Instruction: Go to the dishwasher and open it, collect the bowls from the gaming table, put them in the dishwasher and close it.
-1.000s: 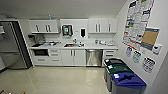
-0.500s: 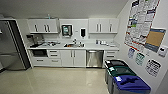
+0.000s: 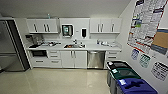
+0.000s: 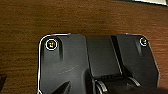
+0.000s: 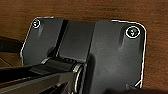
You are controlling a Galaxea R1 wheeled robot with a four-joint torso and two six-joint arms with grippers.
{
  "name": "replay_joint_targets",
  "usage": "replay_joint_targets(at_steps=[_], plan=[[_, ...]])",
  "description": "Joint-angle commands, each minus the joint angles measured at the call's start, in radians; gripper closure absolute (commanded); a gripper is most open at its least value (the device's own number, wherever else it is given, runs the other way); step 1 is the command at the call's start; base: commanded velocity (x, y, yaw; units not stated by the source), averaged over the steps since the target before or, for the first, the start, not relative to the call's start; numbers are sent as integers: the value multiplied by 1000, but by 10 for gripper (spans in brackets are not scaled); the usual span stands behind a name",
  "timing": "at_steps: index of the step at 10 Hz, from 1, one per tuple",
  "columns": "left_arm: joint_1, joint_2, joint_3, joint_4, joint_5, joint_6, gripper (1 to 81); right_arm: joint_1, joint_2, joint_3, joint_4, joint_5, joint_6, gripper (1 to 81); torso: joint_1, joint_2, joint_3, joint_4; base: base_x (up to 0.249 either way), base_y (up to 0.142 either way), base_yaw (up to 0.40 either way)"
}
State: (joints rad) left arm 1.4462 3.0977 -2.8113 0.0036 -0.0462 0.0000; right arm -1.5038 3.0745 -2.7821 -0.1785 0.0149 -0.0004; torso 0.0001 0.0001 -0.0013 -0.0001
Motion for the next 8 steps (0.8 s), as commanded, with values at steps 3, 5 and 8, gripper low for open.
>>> replay_joint_targets(at_steps=[3, 5, 8], plan=[[-59, 3, -1, -2, 46, 5, 10, 53, 2, 3, -9, -50, -3, 10, 0, 0, 0, 0, 144, 67, 0], [-59, 4, -1, -2, 46, 5, 10, 53, 2, 3, -9, -50, -3, 10, 0, 0, 0, 0, 144, 30, 0], [-59, 4, -1, -2, 46, 5, 10, 53, 2, 3, -10, -50, -3, 10, 0, 0, 0, 0, 144, 0, 0]])
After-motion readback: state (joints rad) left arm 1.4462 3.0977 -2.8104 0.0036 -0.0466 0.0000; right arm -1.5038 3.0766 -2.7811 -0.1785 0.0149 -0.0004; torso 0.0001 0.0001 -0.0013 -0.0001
